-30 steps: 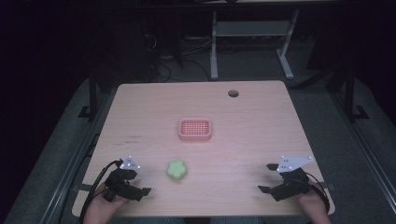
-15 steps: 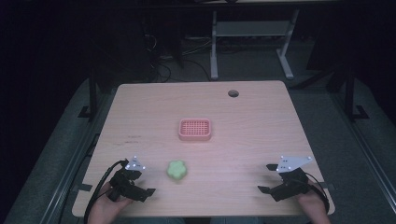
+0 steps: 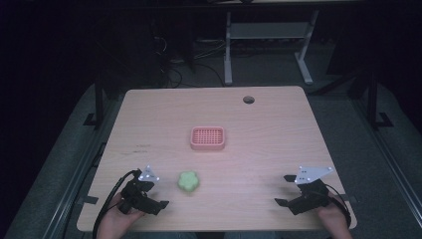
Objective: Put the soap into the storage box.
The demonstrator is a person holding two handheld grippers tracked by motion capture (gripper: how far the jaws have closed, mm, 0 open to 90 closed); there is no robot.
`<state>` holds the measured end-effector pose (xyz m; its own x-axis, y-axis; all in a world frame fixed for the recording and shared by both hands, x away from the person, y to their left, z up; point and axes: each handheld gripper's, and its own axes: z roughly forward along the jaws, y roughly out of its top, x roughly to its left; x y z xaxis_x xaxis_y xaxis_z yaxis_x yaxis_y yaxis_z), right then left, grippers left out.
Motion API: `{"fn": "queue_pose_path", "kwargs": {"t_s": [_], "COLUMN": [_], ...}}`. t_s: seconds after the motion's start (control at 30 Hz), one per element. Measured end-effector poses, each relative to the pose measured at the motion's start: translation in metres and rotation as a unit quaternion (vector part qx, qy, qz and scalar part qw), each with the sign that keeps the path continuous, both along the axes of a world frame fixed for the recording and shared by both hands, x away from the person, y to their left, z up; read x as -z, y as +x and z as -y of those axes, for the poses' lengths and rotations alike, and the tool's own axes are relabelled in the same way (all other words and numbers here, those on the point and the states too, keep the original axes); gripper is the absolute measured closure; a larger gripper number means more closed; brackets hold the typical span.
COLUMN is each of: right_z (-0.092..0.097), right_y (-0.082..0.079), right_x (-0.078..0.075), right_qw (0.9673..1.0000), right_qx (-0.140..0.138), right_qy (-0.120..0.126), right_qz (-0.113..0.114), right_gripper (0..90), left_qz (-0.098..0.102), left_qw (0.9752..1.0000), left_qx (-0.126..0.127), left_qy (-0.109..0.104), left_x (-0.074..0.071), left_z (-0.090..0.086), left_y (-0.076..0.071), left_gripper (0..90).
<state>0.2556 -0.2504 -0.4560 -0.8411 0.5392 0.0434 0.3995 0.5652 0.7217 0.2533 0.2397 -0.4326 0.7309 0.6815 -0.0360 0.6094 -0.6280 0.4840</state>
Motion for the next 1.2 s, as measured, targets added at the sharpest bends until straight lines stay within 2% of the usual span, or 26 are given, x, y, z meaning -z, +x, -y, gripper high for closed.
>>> {"fn": "queue_pose_path", "kwargs": {"t_s": [0.1,0.17,0.87,1.2], "right_z": [0.0,0.0,0.001,0.0], "right_y": [0.0,0.0,0.0,-0.001], "right_x": [0.0,0.0,0.0,0.0], "right_qw": [1.0,1.0,1.0,1.0], "right_qx": [0.0,-0.001,0.0,0.002], "right_qy": [0.0,0.0,0.004,0.006], "right_qz": [0.0,0.0,-0.001,-0.001], "right_gripper": [13.8,13.8,13.8,13.8], "left_qz": [0.001,0.003,-0.008,-0.01], "left_qw": [1.0,1.0,0.9995,0.9994], "left_qx": [0.003,-0.004,0.025,0.019], "left_qy": [0.002,-0.004,0.016,0.025], "left_x": [-0.002,-0.004,-0.02,-0.025], "left_z": [0.001,0.003,0.032,0.044], "left_y": [0.001,0.001,0.017,0.024], "left_gripper": [17.5,17.5,17.5,17.5]}}
